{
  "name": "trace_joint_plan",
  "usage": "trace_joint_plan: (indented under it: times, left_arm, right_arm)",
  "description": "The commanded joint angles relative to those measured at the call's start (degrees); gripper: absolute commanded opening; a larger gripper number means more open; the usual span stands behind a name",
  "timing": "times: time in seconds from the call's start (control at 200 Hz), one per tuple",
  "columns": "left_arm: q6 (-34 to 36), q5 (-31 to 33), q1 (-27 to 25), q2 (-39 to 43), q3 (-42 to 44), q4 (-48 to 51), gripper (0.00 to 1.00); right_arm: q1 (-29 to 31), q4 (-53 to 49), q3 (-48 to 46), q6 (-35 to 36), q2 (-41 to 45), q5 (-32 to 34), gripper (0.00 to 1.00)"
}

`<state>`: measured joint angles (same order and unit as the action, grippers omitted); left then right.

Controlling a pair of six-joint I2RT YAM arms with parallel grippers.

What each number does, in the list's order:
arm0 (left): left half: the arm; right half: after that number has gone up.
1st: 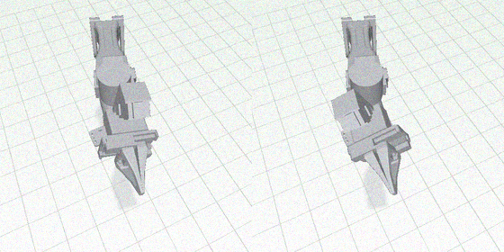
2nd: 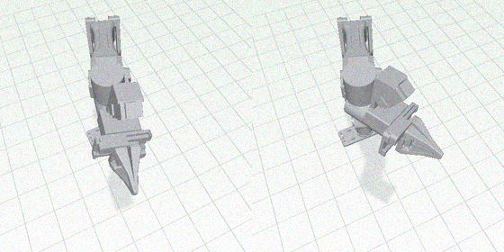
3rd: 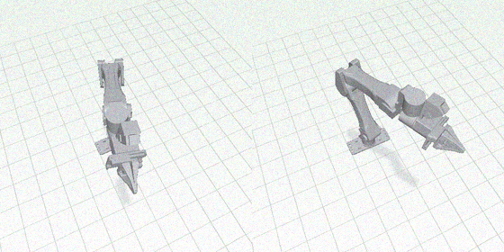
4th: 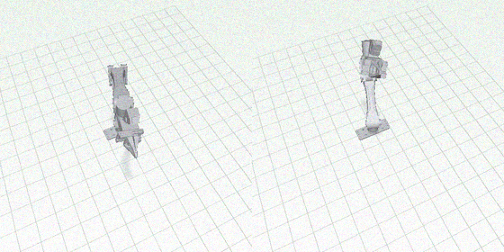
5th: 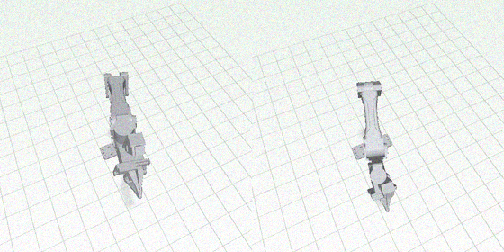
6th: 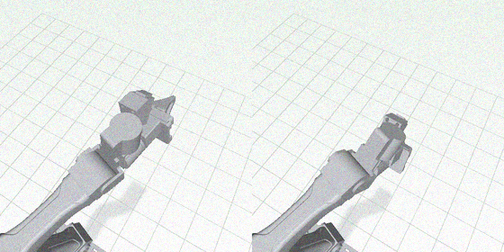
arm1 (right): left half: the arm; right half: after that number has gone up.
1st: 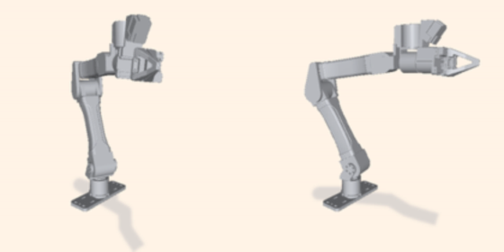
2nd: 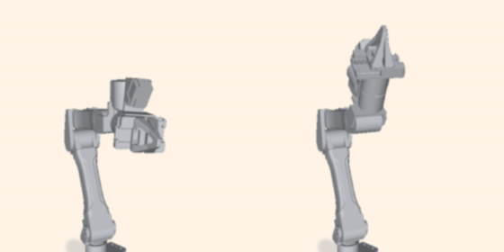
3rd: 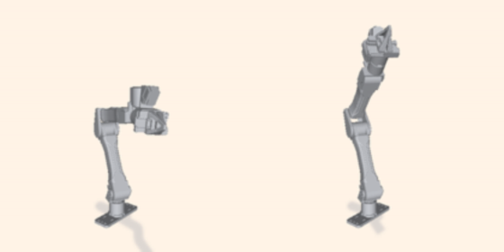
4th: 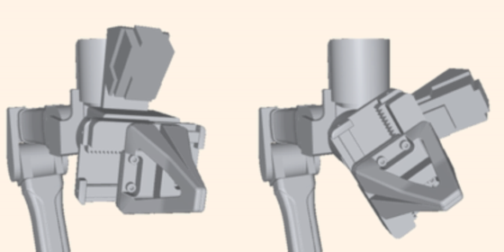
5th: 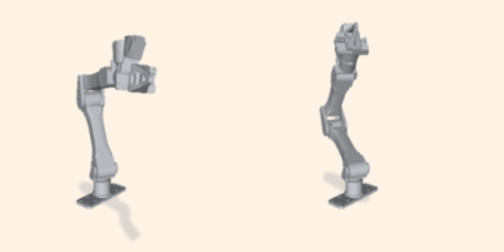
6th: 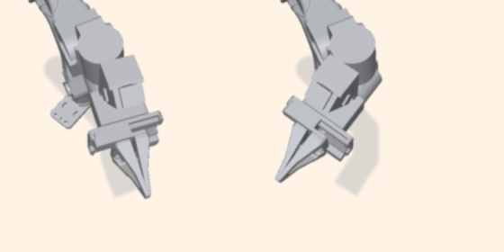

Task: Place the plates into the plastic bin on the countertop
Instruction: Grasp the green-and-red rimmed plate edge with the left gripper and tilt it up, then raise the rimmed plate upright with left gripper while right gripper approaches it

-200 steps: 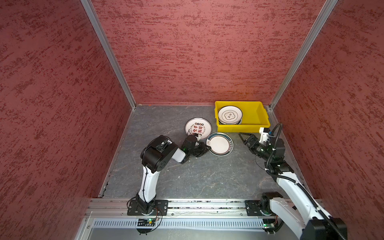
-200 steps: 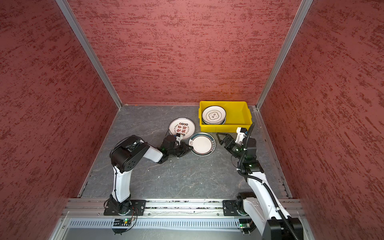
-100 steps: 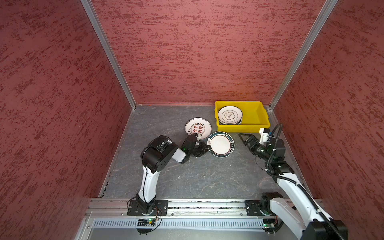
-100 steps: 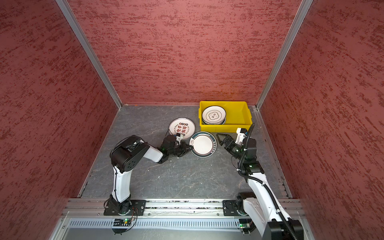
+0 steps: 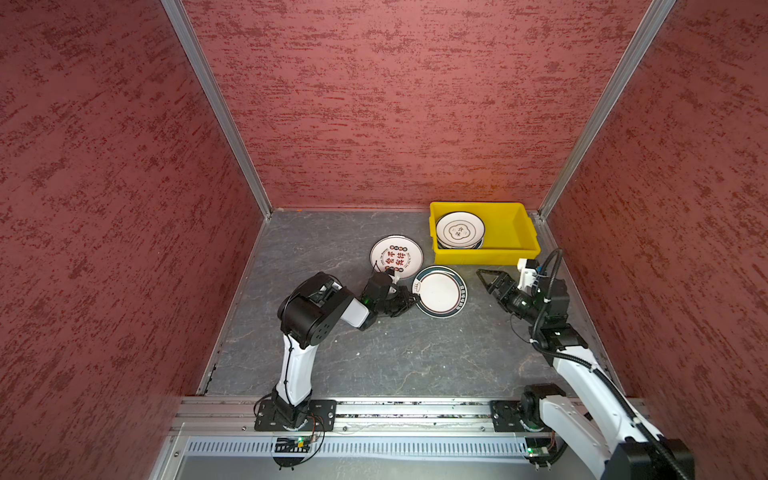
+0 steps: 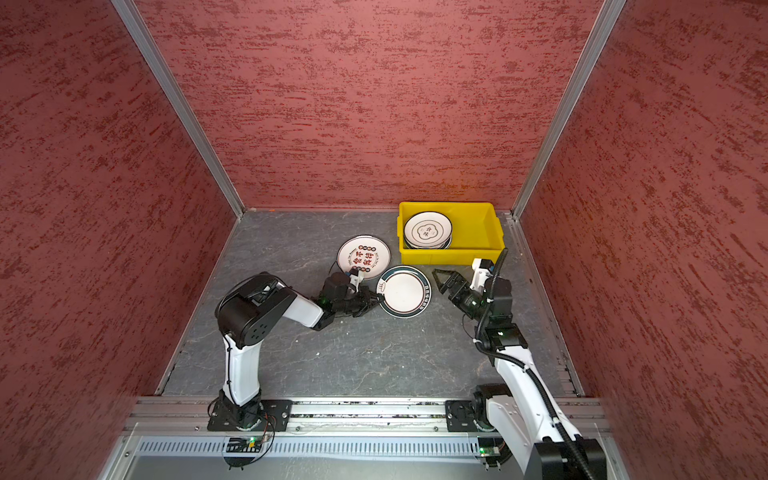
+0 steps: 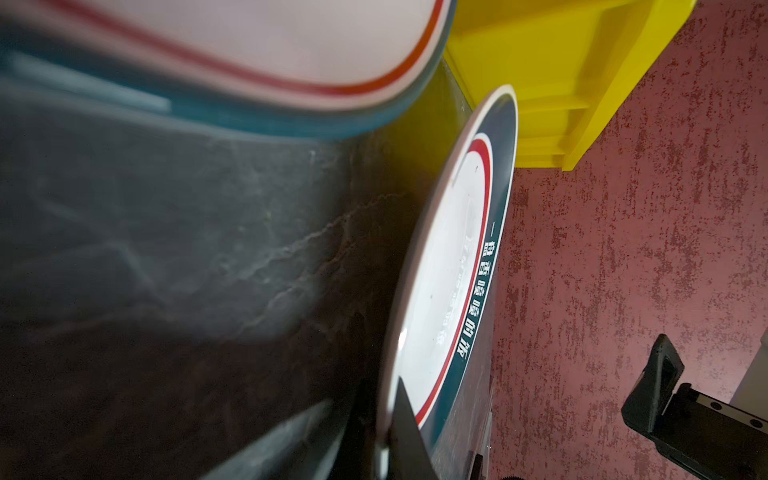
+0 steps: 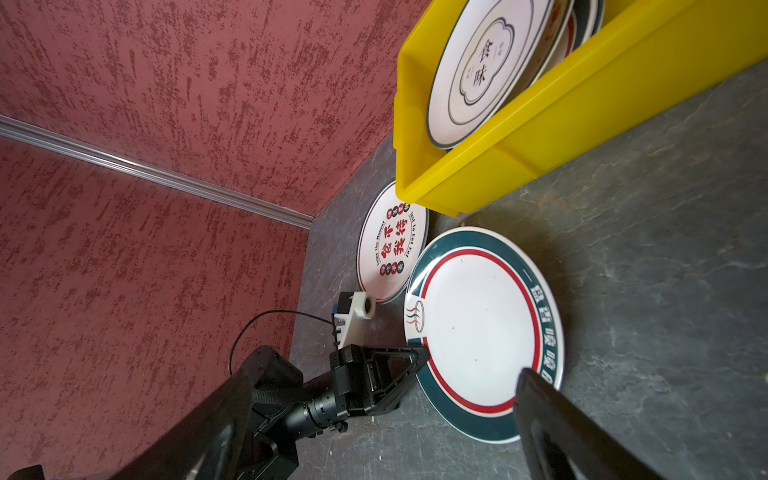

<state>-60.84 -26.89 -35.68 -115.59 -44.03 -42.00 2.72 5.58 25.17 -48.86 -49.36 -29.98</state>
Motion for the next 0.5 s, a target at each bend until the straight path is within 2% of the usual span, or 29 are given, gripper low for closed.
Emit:
trace_joint_plan:
  times: [0.0, 0.205, 0.491]
  left_arm:
    - [0.50, -0.18, -0.29, 2.62, 0.61, -1.25, 0.00]
    - [0.65, 0.47, -0.27, 6.58, 2.17, -0.89, 0.00]
    - [5.60, 2.65, -0.27, 16.78, 1.24, 9.46, 0.00]
  right_arm:
    - [-0.36, 1.12, -0.62, 0.84, 0.63, 0.14, 0.99]
    - [-0.36, 0.41, -0.66, 0.56, 0.46, 0.49, 0.99]
    - [-0.35, 0.83, -1.09, 1.40, 0.81, 0.18, 0.99]
